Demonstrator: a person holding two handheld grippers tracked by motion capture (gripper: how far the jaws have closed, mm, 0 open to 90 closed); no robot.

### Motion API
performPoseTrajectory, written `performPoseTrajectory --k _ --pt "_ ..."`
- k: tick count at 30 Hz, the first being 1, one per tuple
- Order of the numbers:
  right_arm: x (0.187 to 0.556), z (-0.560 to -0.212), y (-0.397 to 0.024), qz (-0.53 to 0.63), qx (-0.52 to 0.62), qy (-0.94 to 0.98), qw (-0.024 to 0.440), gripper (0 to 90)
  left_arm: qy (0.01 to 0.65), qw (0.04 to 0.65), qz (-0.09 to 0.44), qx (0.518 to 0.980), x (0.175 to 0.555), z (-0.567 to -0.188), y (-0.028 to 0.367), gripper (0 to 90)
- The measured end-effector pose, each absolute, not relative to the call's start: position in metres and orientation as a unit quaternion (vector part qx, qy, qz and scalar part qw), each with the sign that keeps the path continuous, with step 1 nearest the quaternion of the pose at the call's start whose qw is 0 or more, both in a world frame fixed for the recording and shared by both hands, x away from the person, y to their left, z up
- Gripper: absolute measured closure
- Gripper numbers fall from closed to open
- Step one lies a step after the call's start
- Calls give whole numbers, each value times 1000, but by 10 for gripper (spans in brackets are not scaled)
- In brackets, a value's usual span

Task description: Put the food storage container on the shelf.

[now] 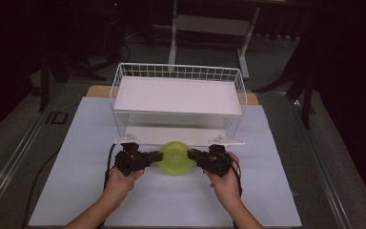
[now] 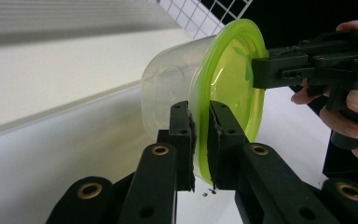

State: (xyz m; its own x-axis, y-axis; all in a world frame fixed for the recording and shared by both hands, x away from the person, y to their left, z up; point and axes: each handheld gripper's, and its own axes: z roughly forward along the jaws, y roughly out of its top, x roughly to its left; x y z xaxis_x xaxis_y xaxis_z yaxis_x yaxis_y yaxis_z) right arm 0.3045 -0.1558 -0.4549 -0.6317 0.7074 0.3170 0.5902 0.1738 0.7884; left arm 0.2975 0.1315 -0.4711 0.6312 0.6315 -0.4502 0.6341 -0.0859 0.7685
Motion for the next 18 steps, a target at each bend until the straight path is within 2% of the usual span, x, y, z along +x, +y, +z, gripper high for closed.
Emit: performPoseTrajectory --k 18 --pt "335 -466 -152 484 457 742 83 796 442 539 49 716 327 -482 125 819"
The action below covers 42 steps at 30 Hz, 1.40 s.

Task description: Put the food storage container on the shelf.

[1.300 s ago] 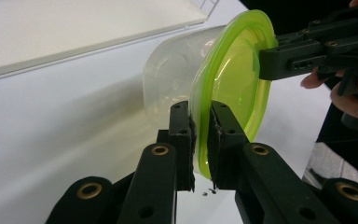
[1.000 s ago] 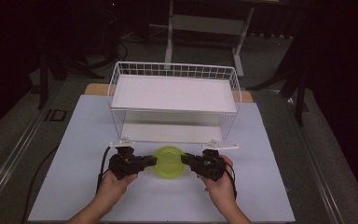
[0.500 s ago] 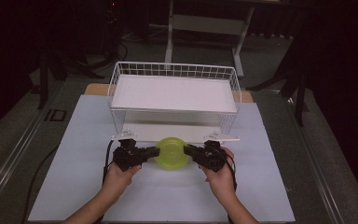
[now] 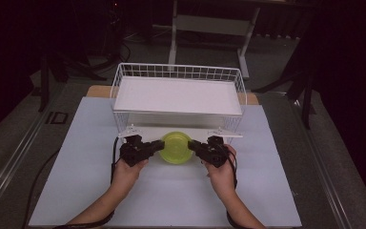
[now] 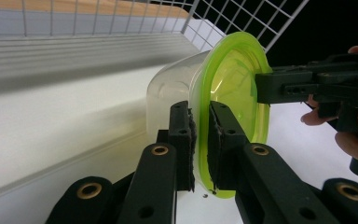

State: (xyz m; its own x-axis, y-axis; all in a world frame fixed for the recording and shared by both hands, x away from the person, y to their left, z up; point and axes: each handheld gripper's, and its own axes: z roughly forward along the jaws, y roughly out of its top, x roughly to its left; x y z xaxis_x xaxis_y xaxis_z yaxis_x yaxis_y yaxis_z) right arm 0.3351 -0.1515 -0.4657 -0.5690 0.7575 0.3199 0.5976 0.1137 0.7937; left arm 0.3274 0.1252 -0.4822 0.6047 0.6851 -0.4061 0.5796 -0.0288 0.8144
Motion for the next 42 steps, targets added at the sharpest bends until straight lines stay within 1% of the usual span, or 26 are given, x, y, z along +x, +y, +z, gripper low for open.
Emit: performPoseTrajectory --k 14,22,26,30,35,38,42 --pt "355 -473 -143 468 464 743 116 788 459 531 69 709 344 -494 121 817" --pt "366 -486 -144 470 477 734 115 779 468 524 69 708 353 -502 118 817" --pt "369 -487 -143 475 475 732 117 781 472 529 67 702 358 -504 121 814" --pt "372 -484 -138 475 473 733 116 786 477 521 102 701 359 -503 120 795" --pt "377 -482 -138 474 479 732 107 783 470 519 108 706 361 -503 120 782" --pt "379 -482 -136 469 480 732 121 766 469 518 111 707 361 -501 117 776" --pt "382 -483 -135 469 487 727 125 763 471 528 107 699 363 -499 120 767"
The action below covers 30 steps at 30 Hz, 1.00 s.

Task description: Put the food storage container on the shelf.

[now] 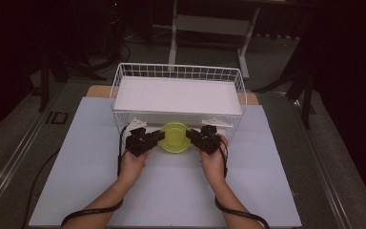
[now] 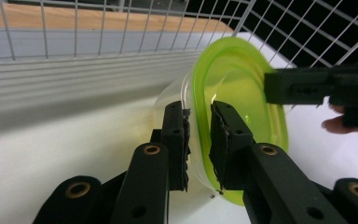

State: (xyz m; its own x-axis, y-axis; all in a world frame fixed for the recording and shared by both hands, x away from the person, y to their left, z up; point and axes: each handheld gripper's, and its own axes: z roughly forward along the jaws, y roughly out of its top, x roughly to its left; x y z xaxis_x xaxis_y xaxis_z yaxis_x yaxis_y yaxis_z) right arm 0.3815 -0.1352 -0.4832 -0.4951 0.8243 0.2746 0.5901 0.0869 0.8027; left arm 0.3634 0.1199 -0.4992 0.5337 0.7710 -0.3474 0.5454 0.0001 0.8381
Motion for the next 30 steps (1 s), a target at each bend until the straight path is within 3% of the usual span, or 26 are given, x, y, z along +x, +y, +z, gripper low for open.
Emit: performPoseTrajectory --k 6,9,13,20,30 --pt "383 -480 -132 465 495 722 130 770 477 522 111 698 364 -497 122 681" --pt "386 -480 -130 464 499 721 128 697 475 516 111 704 365 -496 120 679" --pt "387 -482 -129 464 496 721 135 681 470 511 117 711 365 -494 116 658" --pt "385 -484 -123 444 481 739 159 763 473 505 114 713 364 -498 114 658" --pt "389 -489 -129 437 498 728 175 762 474 505 121 711 362 -495 116 594"
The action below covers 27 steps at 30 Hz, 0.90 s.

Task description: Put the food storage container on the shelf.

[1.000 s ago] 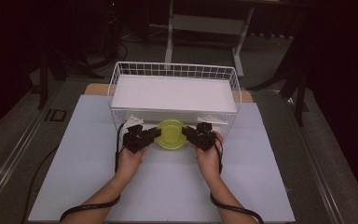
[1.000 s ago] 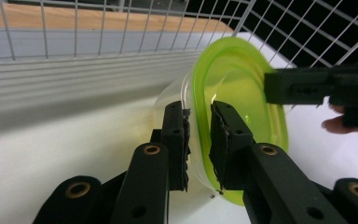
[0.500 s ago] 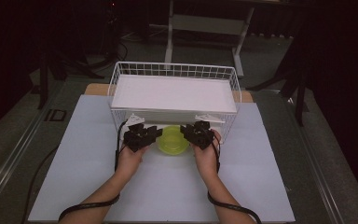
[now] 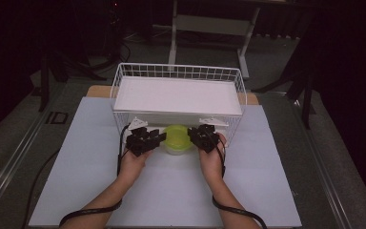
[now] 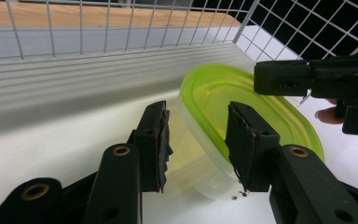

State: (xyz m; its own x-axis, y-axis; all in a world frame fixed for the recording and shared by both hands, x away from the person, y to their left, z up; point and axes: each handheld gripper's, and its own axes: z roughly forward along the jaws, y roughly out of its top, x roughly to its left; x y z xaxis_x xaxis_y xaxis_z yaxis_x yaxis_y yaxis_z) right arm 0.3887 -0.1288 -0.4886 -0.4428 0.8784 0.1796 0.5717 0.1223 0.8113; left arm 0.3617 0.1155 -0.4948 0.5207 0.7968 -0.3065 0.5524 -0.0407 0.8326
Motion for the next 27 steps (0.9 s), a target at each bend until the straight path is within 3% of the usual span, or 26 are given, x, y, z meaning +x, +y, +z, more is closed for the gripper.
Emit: performPoseTrajectory --k 7,22,27 --pt "388 -487 -133 431 511 713 212 754 481 507 119 705 360 -497 119 593" --pt "373 -481 -139 455 495 706 221 709 463 513 116 713 347 -492 120 592" --pt "354 -477 -137 459 470 724 209 872 454 527 114 709 338 -489 126 519"
